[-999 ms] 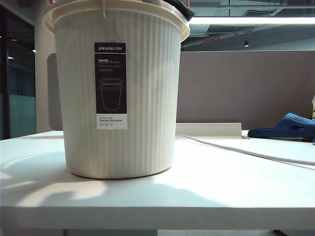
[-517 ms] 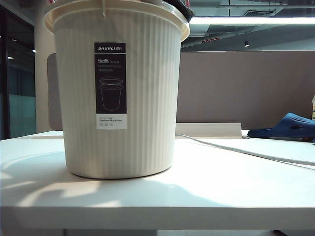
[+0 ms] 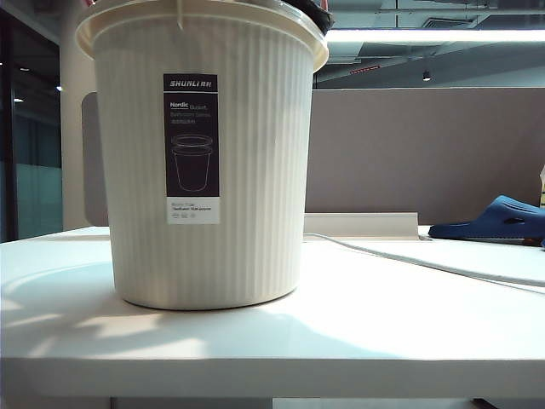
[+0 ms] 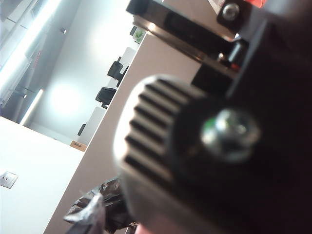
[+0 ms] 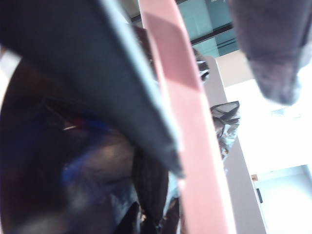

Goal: Open the ring lid of the trash can, pull out the black garbage bag inside, and place it on the table.

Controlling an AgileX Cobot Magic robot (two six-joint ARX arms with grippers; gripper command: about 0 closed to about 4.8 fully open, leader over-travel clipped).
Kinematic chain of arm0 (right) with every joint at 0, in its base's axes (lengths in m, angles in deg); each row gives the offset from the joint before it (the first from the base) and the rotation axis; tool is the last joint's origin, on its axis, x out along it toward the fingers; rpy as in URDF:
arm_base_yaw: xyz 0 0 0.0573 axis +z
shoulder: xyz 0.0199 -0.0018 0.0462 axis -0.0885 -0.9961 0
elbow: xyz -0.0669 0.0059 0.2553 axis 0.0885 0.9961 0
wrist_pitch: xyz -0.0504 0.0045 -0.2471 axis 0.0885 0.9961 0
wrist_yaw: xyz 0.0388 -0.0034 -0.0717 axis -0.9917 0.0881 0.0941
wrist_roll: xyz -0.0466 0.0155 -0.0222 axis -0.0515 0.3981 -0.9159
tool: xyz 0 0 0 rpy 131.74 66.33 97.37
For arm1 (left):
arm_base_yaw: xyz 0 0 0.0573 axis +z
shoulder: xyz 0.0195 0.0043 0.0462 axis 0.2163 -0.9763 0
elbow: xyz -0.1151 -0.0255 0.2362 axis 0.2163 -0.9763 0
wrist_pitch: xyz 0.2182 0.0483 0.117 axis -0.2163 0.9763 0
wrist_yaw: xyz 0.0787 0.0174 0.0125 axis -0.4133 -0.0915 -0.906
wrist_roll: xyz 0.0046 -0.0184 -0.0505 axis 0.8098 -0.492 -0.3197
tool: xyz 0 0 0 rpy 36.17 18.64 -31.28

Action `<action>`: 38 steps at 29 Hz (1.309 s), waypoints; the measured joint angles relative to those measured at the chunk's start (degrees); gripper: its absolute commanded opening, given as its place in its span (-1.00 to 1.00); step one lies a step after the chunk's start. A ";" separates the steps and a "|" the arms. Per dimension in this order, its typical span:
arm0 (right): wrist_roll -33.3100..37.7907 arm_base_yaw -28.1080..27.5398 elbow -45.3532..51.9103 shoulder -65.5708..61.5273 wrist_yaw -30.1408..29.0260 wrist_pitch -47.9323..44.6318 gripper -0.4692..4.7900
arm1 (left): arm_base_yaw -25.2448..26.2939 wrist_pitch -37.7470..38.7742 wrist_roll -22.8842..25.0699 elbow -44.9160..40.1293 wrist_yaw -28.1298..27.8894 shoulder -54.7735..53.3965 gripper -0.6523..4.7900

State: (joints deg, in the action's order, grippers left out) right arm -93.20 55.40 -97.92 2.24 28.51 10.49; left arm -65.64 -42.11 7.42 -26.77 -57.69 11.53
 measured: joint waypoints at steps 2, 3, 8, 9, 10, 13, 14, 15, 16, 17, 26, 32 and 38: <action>-0.76 0.00 -0.02 -0.37 0.00 -0.76 -0.84 | 0.00 0.00 -0.02 0.00 0.00 0.00 -0.09; -1.25 0.00 0.00 -0.96 0.24 -1.57 -0.84 | 0.00 0.00 0.00 0.00 0.00 0.00 -0.09; -2.10 -0.02 0.00 -2.03 0.85 -4.74 -0.84 | 0.00 -0.04 0.00 0.00 -0.46 0.13 -0.09; -2.67 -0.02 0.00 -2.10 0.96 -5.64 -0.84 | 0.02 -0.04 0.00 0.00 -0.46 0.22 -0.09; -2.86 -0.02 0.00 -2.12 0.96 -5.90 -0.84 | 0.02 -0.04 0.00 0.00 -0.48 0.28 -0.08; -3.89 -0.02 0.00 -2.14 1.11 -8.02 -0.84 | 0.00 -0.02 0.00 0.02 -0.46 0.61 -0.08; -4.04 -0.02 0.00 -2.14 1.16 -8.48 -0.84 | 0.00 -0.04 0.00 0.02 -0.46 0.74 -0.08; -4.11 -0.02 -0.02 -2.21 1.22 -9.44 -0.84 | 0.00 -0.02 0.00 0.09 -0.46 1.09 -0.08; -4.13 -0.02 0.00 -2.23 1.25 -9.81 -0.84 | 0.00 0.00 0.00 0.26 -0.52 1.20 -0.08; -4.15 -0.02 0.00 -2.25 1.27 -10.25 -0.84 | 0.00 -0.07 0.02 0.92 -1.20 1.42 -0.08; -4.50 -0.04 -0.04 -2.25 1.36 -11.37 -0.84 | 0.00 -1.51 -3.06 7.32 -8.35 7.85 -0.09; -4.46 -0.28 -3.21 -2.38 1.44 -12.04 -0.84 | -0.02 1.79 -17.75 11.23 -9.46 17.75 -0.09; -1.68 -1.62 -9.97 -4.72 1.44 -9.44 -0.84 | -0.04 11.47 -18.97 11.21 -5.25 24.09 -0.09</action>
State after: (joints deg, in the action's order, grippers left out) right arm -94.89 53.78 -107.88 -2.48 29.95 1.05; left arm -65.68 -30.64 -11.55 -15.56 -62.93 35.62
